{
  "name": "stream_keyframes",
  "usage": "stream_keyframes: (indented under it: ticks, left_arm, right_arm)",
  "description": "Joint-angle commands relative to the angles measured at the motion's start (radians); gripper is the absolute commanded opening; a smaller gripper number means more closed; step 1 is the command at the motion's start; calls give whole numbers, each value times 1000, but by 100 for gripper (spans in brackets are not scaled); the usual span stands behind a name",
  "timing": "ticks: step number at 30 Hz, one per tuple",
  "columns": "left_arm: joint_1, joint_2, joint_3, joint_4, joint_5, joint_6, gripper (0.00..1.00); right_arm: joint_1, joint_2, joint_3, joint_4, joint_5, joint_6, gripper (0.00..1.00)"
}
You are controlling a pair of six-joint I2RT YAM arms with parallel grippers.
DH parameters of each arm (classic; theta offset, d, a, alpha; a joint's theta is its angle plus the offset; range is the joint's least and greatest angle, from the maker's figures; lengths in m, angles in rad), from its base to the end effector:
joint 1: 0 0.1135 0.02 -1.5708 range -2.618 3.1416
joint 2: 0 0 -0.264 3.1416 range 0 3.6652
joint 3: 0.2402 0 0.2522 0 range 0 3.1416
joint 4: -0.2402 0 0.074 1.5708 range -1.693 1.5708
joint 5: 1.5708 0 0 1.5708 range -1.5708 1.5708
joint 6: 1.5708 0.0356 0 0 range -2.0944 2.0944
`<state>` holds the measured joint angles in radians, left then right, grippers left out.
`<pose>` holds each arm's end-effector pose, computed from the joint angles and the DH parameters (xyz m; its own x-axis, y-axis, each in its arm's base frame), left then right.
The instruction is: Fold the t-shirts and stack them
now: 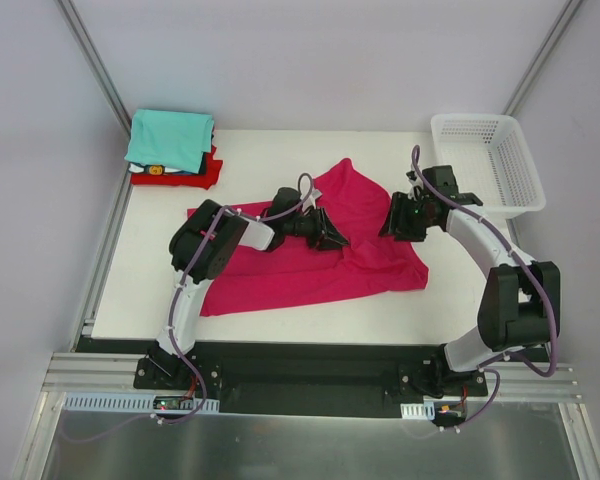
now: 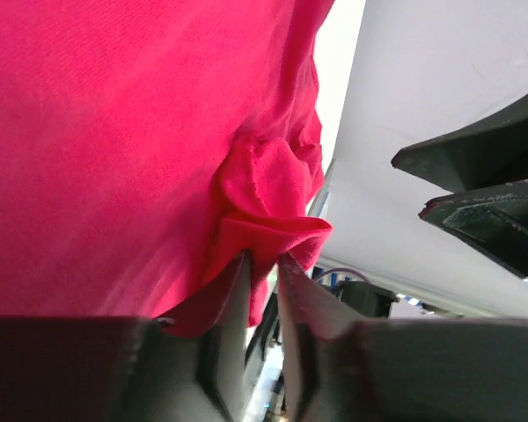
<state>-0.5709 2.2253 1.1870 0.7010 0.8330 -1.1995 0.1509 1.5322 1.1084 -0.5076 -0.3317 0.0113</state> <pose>0.3637 -0.2649 0.1099 -0.9872 -0.1109 -0.1142 0.0856 0.2351 -0.9682 0.3166 0.0599 0.2449 -0.7971 -0.1104 -0.5937 -0.3252 0.9068 0.2680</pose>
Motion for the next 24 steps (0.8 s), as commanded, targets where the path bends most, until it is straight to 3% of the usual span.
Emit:
stream_keyframes:
  ticks: [1,2,6,11,13,24]
  left_arm:
    - [-6,2,37,57,9,-3,8]
    - [-7,-6,34,54,8,0,1]
    - [-9,-64,10,-6,-12,52,0]
    - [-53,-218,25,-303,-103,234,0]
    - [-81,-275,5,-328,-130,236,0]
    - [-395,-372,-93,-397,-239,181,0]
  right_arm:
    - [-8,-40,-2,-22,-23,6,52]
    - [-10,-41,-4,-20,-24,3,52]
    - [-8,-43,-5,-20,-27,3,52]
    - [-10,-55,-8,-22,-35,6,52]
    - [-8,-58,-7,-28,-38,7,52]
    - [-10,-81,-9,-55,-44,0,52]
